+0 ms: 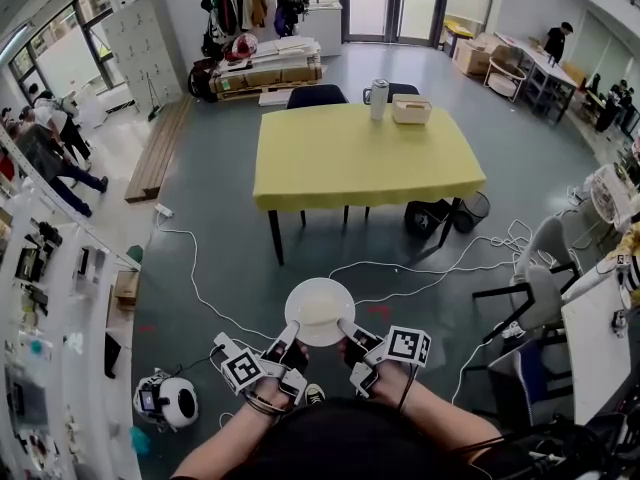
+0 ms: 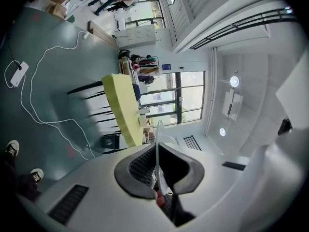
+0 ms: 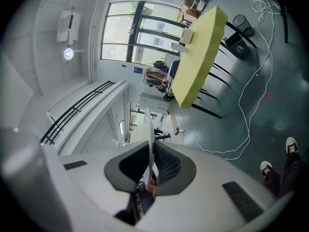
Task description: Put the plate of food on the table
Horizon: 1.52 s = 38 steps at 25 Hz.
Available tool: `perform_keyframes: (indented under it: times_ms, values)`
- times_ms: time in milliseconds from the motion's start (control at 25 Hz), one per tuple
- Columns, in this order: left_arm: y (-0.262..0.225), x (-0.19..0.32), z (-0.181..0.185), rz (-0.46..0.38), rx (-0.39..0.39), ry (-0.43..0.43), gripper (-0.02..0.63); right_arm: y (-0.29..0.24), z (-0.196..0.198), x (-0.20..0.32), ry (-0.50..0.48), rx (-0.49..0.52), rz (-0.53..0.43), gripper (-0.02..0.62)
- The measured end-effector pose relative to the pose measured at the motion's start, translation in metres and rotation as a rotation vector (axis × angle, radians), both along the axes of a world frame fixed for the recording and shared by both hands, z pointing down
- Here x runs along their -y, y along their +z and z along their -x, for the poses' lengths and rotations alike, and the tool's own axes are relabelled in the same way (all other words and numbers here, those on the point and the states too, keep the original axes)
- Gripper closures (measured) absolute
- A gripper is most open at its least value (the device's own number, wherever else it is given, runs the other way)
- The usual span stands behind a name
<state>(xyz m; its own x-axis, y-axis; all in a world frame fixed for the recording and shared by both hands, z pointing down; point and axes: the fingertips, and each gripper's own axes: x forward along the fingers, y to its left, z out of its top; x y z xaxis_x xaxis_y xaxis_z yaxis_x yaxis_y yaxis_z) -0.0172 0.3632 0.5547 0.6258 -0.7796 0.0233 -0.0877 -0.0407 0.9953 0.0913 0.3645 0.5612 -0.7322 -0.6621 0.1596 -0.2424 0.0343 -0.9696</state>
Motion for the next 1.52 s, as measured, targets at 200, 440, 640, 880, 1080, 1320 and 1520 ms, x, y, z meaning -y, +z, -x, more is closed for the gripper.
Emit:
perform_keyframes:
  times_ms: [200, 440, 640, 880, 1080, 1320, 1520]
  values:
    - [-0.001, -0.002, 0.008, 0.003, -0.012, -0.004, 0.586, -0.003, 0.009, -0.002, -0.004, -0.010, -0.011, 0.561]
    - [0.001, -0.004, 0.022, 0.002, -0.011, 0.003, 0.586, -0.003, 0.021, -0.006, -0.002, -0.026, -0.025, 0.561]
    - [0.003, -0.003, 0.028, 0.004, -0.022, 0.016, 0.586, -0.001, 0.028, -0.006, 0.011, -0.032, -0.013, 0.561]
    - [0.007, 0.003, 0.042, 0.007, -0.025, 0.025, 0.586, 0.002, 0.041, -0.001, 0.023, -0.045, -0.020, 0.561]
    - [0.004, 0.009, 0.054, 0.002, -0.027, 0.035, 0.586, 0.001, 0.053, 0.003, 0.037, -0.055, -0.023, 0.561]
    - [0.008, 0.015, 0.059, 0.007, -0.030, 0.047, 0.586, 0.005, 0.057, 0.009, 0.042, -0.077, -0.024, 0.561]
    - [0.012, 0.024, 0.056, 0.018, -0.023, 0.053, 0.586, 0.007, 0.055, 0.017, 0.050, -0.067, -0.003, 0.561]
